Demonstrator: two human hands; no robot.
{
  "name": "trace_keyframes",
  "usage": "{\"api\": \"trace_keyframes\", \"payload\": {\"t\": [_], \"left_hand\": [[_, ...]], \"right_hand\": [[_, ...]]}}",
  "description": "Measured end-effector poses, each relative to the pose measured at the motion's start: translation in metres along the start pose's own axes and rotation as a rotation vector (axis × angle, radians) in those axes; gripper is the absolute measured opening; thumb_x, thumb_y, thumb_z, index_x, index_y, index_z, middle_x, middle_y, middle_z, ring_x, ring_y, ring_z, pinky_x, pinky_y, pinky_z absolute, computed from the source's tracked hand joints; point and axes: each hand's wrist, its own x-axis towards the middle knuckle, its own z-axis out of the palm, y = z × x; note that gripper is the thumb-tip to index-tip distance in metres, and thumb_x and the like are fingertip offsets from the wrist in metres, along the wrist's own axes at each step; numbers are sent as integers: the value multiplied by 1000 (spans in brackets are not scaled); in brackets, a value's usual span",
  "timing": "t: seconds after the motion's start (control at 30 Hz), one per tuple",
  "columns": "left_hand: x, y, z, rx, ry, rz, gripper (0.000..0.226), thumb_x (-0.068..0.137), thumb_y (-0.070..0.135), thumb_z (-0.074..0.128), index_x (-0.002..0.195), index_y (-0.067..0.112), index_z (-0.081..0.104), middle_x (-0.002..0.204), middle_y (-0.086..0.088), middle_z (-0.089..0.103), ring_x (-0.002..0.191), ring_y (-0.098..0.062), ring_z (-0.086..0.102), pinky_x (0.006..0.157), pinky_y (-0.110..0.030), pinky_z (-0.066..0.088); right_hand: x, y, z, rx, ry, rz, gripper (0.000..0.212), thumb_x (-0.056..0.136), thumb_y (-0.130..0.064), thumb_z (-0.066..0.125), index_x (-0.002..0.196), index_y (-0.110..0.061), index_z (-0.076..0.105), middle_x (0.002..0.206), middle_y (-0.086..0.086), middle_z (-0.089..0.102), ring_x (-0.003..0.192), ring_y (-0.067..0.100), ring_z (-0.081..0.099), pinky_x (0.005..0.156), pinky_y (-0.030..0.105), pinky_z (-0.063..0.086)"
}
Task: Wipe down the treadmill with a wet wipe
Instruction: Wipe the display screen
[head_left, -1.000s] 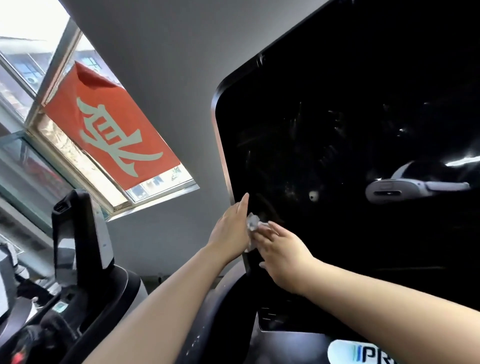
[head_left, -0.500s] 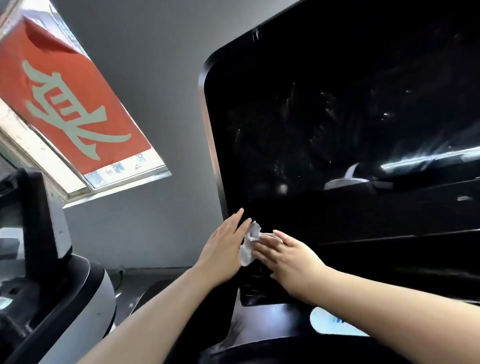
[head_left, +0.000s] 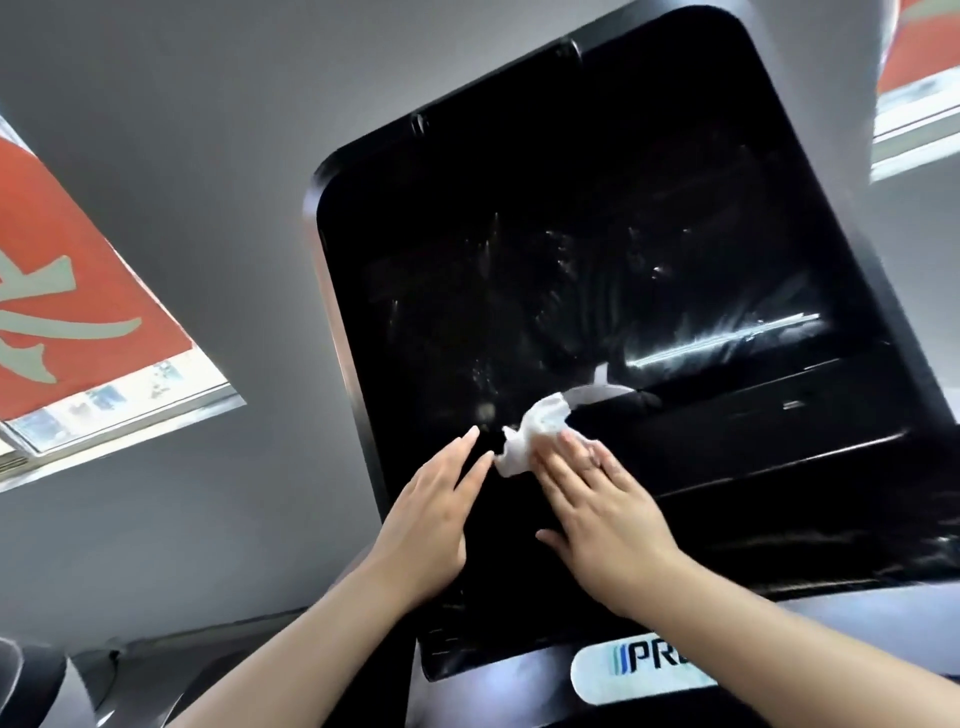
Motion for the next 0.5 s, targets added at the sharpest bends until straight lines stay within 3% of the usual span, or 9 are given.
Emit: {"api": "trace_keyframes", "payload": {"t": [0.07, 0.13, 0.23, 0.33, 0.4, 0.5], "left_hand": [[7, -2, 1, 19, -12, 15, 65, 69, 11, 25, 129, 6, 52, 140, -16, 46, 127, -22, 36, 99, -39, 39], [11, -3, 1, 19, -13, 36, 66, 69, 12, 25, 129, 6, 53, 140, -17, 46, 127, -23, 38, 100, -39, 39], [13, -1, 2, 13, 0, 66, 67, 69, 12, 24, 128, 6, 55, 139, -15, 48, 125, -23, 41, 100, -37, 40], [17, 1, 2, 13, 31, 76, 69, 67, 10, 24, 130, 6, 52, 139, -13, 48, 127, -20, 37, 103, -32, 39], [22, 0, 3, -9, 53, 75, 70, 67, 10, 25, 133, 5, 46, 140, -12, 47, 128, -20, 37, 108, -29, 33], [35, 3, 2, -53, 71, 87, 64, 72, 11, 28, 134, 5, 41, 139, -14, 48, 126, -22, 42, 103, -34, 41]], "right_hand": [[-6, -3, -2, -56, -95, -90, 70, 79, -49, 28, 119, -4, 64, 130, 12, 57, 132, 27, 41, 117, 40, 3], [-17, 16, -8, -122, -110, -73, 74, 78, -51, 28, 119, -1, 63, 130, 15, 57, 129, 28, 44, 116, 44, 4], [-23, 47, -17, -166, 8, 155, 80, 82, -52, 29, 118, 13, 58, 135, 30, 46, 133, 37, 34, 116, 49, 7], [-3, 34, -15, -102, 74, 352, 85, 83, -53, 30, 123, 20, 46, 140, 36, 35, 136, 43, 26, 112, 50, 14], [9, 7, -4, -29, 125, 320, 84, 82, -52, 31, 128, 17, 39, 141, 34, 31, 142, 40, 9, 113, 49, 11], [5, -24, 15, -23, 133, 100, 73, 83, -51, 30, 131, 2, 43, 142, 19, 33, 145, 29, -4, 116, 44, 8]]}}
